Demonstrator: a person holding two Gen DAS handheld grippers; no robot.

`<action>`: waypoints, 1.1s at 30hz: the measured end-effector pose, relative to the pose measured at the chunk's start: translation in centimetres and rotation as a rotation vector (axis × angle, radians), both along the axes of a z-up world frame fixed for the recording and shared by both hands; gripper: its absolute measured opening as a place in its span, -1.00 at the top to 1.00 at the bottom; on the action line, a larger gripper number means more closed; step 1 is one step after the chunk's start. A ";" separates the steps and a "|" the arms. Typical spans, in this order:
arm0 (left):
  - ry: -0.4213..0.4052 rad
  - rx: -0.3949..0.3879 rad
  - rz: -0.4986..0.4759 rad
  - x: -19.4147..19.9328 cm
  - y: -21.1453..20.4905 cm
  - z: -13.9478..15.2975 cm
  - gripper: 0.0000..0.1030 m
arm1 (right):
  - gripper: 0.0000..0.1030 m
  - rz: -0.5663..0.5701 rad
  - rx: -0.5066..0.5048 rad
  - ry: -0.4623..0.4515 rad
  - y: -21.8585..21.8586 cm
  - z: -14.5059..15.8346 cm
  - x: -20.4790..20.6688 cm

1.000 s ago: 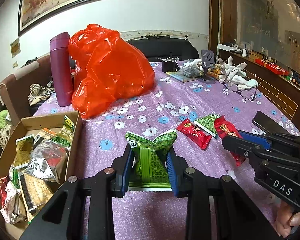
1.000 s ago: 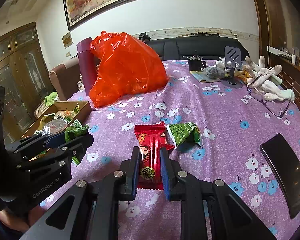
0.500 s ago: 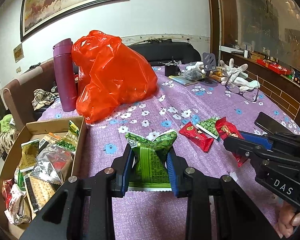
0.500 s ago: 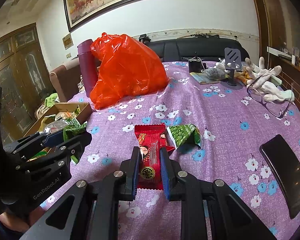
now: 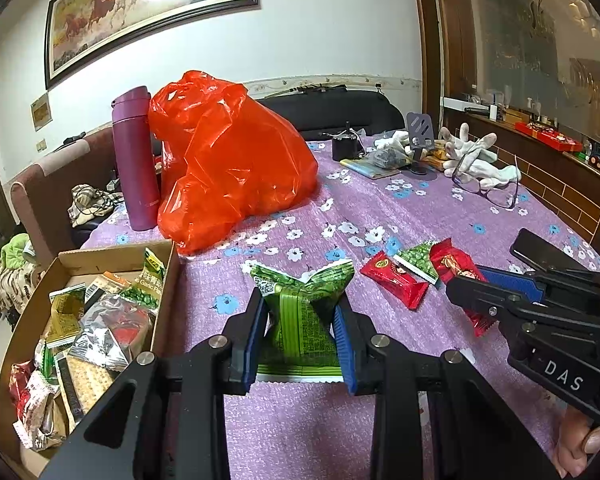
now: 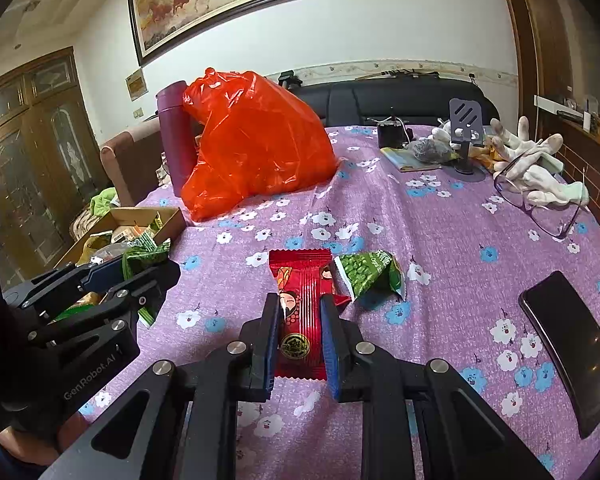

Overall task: Organize snacks
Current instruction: 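Hold both packets and lift them from the table, then carry both packets into the box lid and open both tools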

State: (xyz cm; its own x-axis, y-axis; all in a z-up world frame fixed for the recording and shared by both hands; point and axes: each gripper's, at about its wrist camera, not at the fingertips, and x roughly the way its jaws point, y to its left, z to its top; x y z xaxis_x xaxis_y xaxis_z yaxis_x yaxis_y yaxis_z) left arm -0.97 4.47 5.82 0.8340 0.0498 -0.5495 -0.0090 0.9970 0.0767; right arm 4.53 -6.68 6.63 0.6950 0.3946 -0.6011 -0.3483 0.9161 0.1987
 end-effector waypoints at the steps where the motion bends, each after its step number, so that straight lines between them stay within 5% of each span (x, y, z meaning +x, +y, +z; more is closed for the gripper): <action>1: -0.002 0.002 0.001 0.0 0.0 0.0 0.40 | 0.59 0.001 -0.002 -0.002 0.1 0.0 -0.1; 22: -0.028 -0.043 0.010 -0.7 0.8 1.0 0.40 | 0.59 0.000 0.027 -0.020 -0.1 0.5 -0.3; 33: -0.079 -0.120 0.087 -4.9 6.5 3.5 0.40 | 0.58 0.033 0.144 0.002 1.3 1.9 -1.3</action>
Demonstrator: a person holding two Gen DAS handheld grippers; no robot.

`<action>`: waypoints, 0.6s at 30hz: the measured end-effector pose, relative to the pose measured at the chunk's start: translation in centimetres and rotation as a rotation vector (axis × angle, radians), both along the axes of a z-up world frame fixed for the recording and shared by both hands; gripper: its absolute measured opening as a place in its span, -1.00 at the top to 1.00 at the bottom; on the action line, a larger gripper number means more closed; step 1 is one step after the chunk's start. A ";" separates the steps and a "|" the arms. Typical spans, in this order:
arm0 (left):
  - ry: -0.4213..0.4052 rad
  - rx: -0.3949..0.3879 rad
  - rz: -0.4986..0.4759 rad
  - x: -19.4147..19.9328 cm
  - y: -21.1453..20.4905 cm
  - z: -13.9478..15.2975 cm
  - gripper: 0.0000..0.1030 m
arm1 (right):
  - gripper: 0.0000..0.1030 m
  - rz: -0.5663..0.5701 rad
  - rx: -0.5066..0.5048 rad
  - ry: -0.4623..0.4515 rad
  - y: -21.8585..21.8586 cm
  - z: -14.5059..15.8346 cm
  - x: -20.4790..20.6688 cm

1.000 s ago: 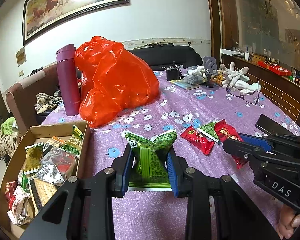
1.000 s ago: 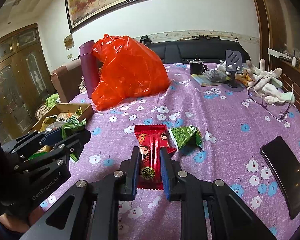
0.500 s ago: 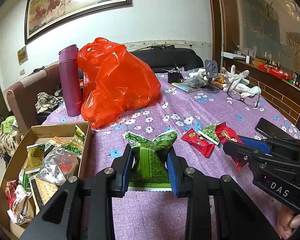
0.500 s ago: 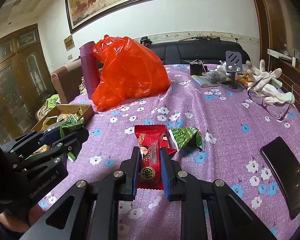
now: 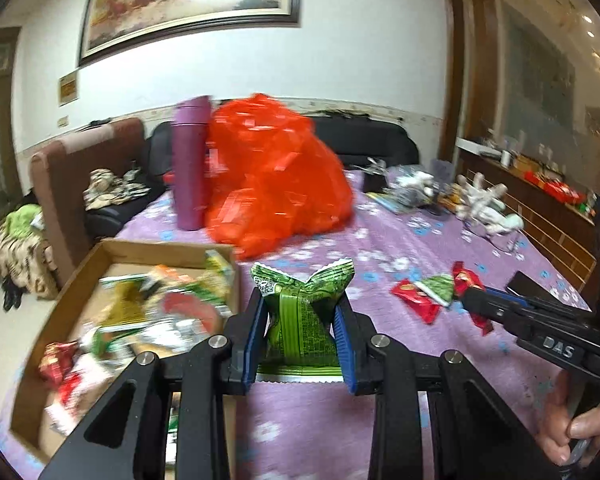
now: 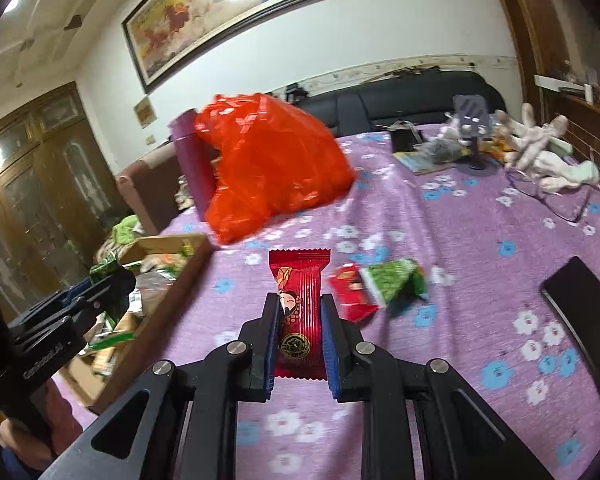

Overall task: Organize snacks
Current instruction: 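Carry both packets into the box lid and open both tools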

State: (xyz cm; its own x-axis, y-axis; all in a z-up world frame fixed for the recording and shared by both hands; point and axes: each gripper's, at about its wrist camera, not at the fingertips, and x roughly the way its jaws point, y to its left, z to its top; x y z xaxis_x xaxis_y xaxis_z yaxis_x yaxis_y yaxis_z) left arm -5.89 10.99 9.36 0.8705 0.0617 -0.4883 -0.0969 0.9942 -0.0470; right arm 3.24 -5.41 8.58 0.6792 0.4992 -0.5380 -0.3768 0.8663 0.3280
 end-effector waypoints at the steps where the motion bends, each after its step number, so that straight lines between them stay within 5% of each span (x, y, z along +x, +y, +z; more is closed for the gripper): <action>1: -0.003 -0.003 0.015 -0.7 1.1 0.1 0.40 | 0.58 0.025 0.000 -0.003 1.0 0.3 -0.5; 11: 0.042 -0.046 0.221 -4.1 11.2 -1.9 0.40 | 0.57 0.271 0.025 0.037 12.2 0.9 -4.0; 18: 0.096 -0.157 0.251 -4.7 15.9 -3.8 0.40 | 0.57 0.395 -0.026 0.055 18.7 -0.1 -5.5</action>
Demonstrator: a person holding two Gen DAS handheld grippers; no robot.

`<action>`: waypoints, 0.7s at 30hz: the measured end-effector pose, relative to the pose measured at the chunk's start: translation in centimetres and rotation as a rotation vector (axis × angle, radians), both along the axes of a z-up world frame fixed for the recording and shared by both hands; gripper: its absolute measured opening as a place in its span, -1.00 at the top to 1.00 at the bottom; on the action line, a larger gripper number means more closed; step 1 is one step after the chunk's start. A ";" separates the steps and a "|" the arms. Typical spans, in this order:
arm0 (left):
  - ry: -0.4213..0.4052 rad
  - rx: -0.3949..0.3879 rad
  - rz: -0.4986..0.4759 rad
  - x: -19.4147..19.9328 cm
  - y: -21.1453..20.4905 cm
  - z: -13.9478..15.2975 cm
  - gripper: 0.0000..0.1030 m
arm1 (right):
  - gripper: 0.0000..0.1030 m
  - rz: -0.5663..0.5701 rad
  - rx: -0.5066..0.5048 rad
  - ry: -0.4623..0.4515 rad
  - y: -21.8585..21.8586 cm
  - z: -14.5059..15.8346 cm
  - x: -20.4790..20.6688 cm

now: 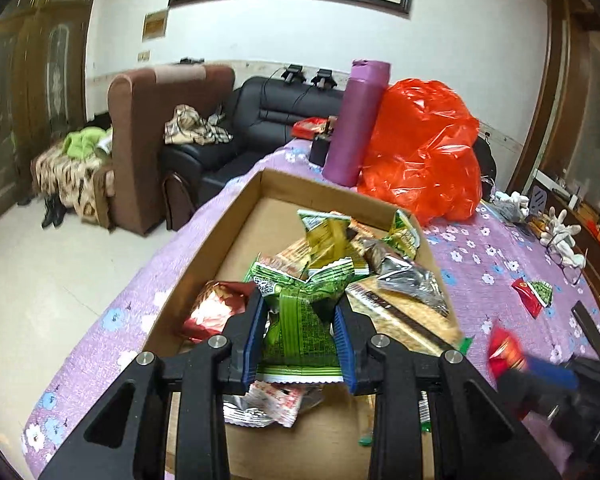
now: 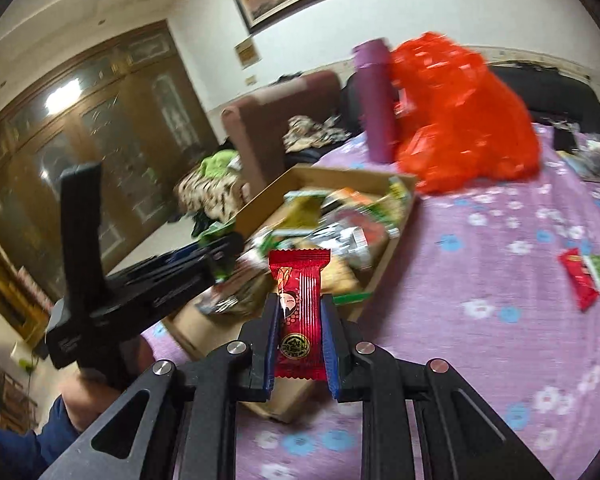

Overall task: Organize snacks
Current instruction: 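Carry both packets into the box lid and open both tools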

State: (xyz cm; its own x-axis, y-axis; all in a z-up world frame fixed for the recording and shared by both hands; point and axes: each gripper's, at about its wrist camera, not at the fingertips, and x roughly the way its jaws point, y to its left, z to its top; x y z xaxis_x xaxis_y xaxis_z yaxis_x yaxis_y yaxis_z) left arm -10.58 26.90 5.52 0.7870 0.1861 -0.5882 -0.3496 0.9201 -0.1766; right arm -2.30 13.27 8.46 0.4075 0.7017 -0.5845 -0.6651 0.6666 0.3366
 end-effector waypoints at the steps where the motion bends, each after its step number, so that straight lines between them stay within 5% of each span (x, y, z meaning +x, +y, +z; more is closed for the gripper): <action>1: -0.001 -0.015 -0.008 0.1 0.2 -0.1 0.40 | 0.57 0.006 -0.007 -0.004 0.5 -0.1 0.0; 21: 0.029 0.064 0.051 0.8 -0.7 -0.3 0.40 | 0.56 0.008 -0.036 -0.012 3.3 -3.0 1.3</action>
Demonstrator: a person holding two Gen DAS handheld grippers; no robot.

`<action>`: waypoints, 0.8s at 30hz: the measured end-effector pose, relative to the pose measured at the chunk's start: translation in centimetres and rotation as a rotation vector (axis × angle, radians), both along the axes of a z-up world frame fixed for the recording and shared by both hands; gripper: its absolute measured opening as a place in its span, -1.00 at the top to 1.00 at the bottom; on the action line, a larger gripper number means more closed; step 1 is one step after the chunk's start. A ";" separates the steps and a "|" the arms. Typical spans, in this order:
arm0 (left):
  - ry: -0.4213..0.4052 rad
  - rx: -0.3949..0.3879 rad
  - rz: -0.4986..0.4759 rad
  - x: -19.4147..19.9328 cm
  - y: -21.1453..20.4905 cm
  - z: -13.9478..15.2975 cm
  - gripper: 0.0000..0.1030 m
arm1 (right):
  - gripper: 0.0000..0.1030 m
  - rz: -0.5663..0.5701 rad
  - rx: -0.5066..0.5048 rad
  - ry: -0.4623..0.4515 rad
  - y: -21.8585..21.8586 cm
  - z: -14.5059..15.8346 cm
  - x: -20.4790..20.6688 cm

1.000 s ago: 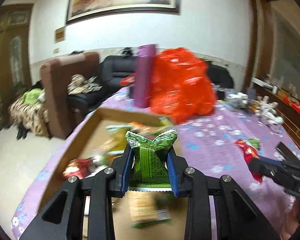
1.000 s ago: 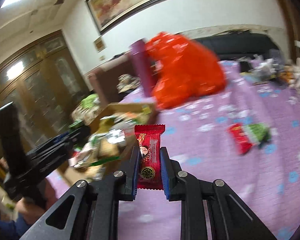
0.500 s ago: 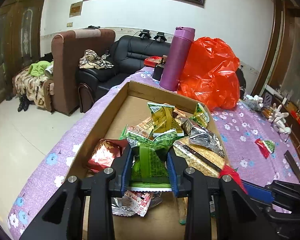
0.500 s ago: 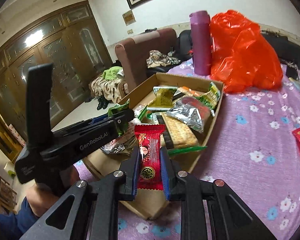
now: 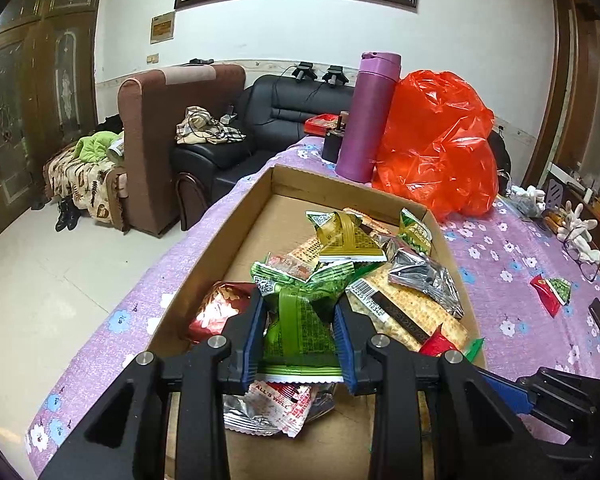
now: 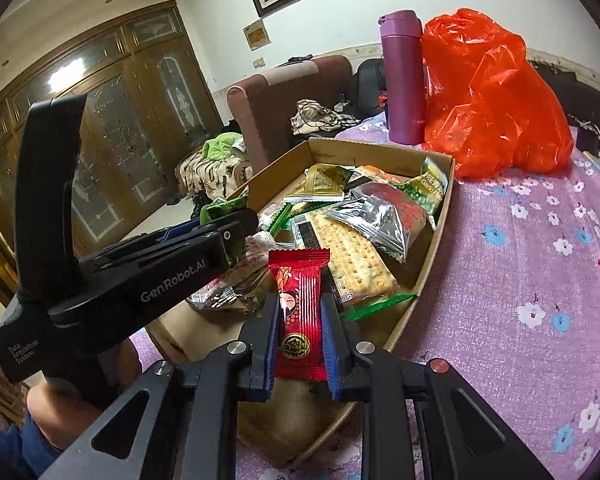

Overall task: Organize snacks
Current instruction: 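Carry both packets into the box lid and open both tools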

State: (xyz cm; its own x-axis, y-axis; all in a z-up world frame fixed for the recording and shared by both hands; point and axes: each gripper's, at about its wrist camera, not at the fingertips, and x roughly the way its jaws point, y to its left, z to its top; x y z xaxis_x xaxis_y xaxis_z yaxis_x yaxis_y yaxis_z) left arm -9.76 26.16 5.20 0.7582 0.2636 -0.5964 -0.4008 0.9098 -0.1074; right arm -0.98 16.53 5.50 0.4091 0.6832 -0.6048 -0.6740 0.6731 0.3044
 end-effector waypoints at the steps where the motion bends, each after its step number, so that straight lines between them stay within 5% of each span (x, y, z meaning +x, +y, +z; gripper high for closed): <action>1: 0.000 0.001 0.000 0.0 0.0 0.0 0.40 | 0.56 0.000 0.002 0.002 0.0 0.0 0.0; 24: 0.004 0.008 0.006 0.1 -0.2 0.0 0.39 | 0.56 -0.027 0.013 0.011 -0.4 -0.2 0.4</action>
State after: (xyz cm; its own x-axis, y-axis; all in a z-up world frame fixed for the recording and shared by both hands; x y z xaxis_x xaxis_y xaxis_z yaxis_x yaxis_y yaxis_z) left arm -9.63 25.99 5.22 0.7541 0.2727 -0.5975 -0.4065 0.9084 -0.0984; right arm -0.59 16.12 5.31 0.4206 0.6800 -0.6005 -0.6523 0.6867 0.3208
